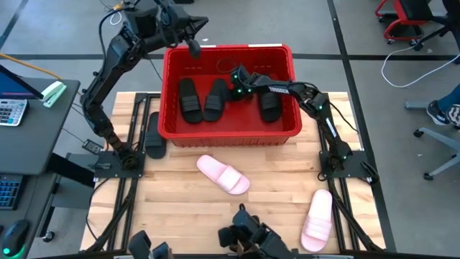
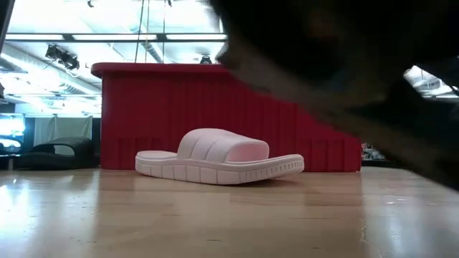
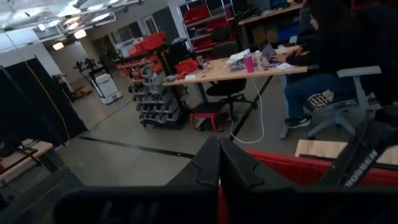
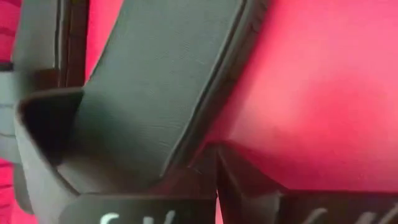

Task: Pick and place slides into bin
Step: Adjust the black slide in the red bin, then put the black slide into the bin

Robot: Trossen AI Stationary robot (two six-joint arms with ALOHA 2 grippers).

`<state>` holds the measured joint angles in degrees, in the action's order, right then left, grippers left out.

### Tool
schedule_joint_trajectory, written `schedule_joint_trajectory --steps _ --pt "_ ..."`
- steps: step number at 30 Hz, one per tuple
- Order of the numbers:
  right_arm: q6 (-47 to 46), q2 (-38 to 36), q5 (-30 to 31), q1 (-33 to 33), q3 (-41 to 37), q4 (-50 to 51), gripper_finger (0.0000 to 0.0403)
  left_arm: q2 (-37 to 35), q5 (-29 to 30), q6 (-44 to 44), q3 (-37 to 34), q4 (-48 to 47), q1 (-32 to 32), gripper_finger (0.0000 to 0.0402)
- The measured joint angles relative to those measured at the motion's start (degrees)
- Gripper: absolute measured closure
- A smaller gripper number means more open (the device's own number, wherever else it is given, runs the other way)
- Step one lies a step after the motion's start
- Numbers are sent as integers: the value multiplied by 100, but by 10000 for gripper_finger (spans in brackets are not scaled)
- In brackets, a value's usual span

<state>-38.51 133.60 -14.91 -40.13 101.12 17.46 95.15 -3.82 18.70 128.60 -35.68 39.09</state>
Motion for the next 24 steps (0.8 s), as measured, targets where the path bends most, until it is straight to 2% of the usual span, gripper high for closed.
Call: schedule_joint_trajectory --steps 4,8,10,15,20,24 --pt "-301 58 -34 38 -5 -436 403 -37 5 31 2 -20 33 397" --pt "-501 79 -52 65 -5 -977 403 -39 36 62 2 -26 52 387" --pt "-521 89 -305 65 -5 -1240 403 -39 36 62 2 -35 70 384" --pt "-385 10 -266 93 -5 -1175 403 -48 74 161 2 -190 94 395" --pt "-47 -603 136 89 -5 -957 403 -324 468 472 0 -1084 98 390" --pt "541 -1391 13 86 -5 -850 403 -659 514 128 2 -2369 83 365"
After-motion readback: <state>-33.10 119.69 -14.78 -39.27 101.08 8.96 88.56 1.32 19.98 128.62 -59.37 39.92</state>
